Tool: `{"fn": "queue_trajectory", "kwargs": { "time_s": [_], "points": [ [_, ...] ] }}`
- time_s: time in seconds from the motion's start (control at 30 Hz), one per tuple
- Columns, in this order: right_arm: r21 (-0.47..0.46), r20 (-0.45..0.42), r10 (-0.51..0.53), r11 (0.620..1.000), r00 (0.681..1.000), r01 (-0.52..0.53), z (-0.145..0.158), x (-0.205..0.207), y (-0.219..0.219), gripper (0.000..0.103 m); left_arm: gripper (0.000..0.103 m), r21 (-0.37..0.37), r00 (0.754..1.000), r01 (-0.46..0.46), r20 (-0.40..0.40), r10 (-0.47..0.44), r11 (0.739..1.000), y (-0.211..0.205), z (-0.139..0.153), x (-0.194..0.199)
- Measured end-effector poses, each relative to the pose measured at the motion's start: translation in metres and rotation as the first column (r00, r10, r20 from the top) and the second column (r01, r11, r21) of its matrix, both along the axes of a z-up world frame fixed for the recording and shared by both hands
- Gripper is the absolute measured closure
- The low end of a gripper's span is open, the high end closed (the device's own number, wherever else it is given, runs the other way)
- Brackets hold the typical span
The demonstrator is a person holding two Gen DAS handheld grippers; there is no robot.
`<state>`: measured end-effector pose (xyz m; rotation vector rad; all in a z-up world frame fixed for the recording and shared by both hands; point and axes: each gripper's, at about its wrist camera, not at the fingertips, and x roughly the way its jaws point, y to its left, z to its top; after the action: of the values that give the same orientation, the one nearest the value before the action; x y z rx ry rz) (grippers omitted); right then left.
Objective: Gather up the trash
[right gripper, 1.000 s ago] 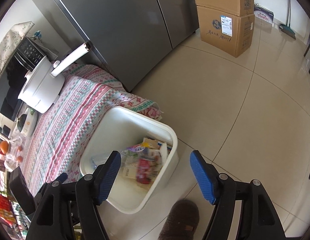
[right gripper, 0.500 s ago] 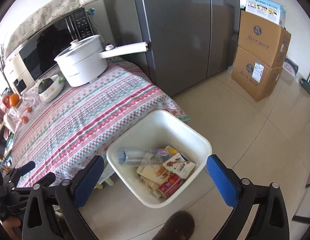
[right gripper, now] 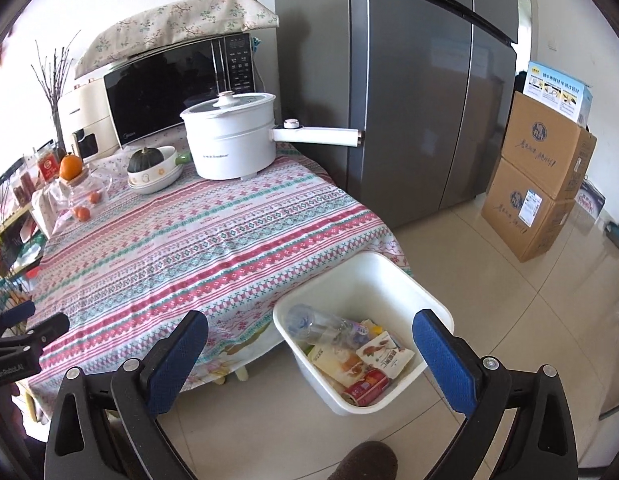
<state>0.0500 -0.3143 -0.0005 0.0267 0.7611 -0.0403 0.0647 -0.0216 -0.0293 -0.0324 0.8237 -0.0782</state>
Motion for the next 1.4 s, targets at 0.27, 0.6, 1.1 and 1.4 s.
{"fn": "queue_trajectory", "kwargs": {
  "time_s": [0.27,0.6,1.1,1.4],
  "points": [
    [-0.021,0.056,0.027,0.999,0.998,-0.026,0.009,-0.006,0.032,0.000,0.001,-0.010,0.999,-0.021,0.050,0.021,1.000,0.003,0.010,-0.014],
    [0.002,0.083,0.049,0.999,0.995,-0.049,0.014,-0.004,0.046,0.000,0.001,-0.029,0.994,-0.079,0.070,0.081,0.996,0.014,0.020,-0.015],
    [-0.022,0.118,0.015,1.000,0.993,-0.013,0.018,-0.008,0.041,0.000,0.001,0.008,0.984,-0.086,0.161,0.083,0.996,-0.006,0.034,-0.024],
    [-0.031,0.117,0.019,0.999,0.993,-0.016,0.017,-0.009,0.041,0.000,0.001,0.013,0.985,-0.069,0.159,0.066,0.998,-0.013,0.033,-0.024]
  ]
}}
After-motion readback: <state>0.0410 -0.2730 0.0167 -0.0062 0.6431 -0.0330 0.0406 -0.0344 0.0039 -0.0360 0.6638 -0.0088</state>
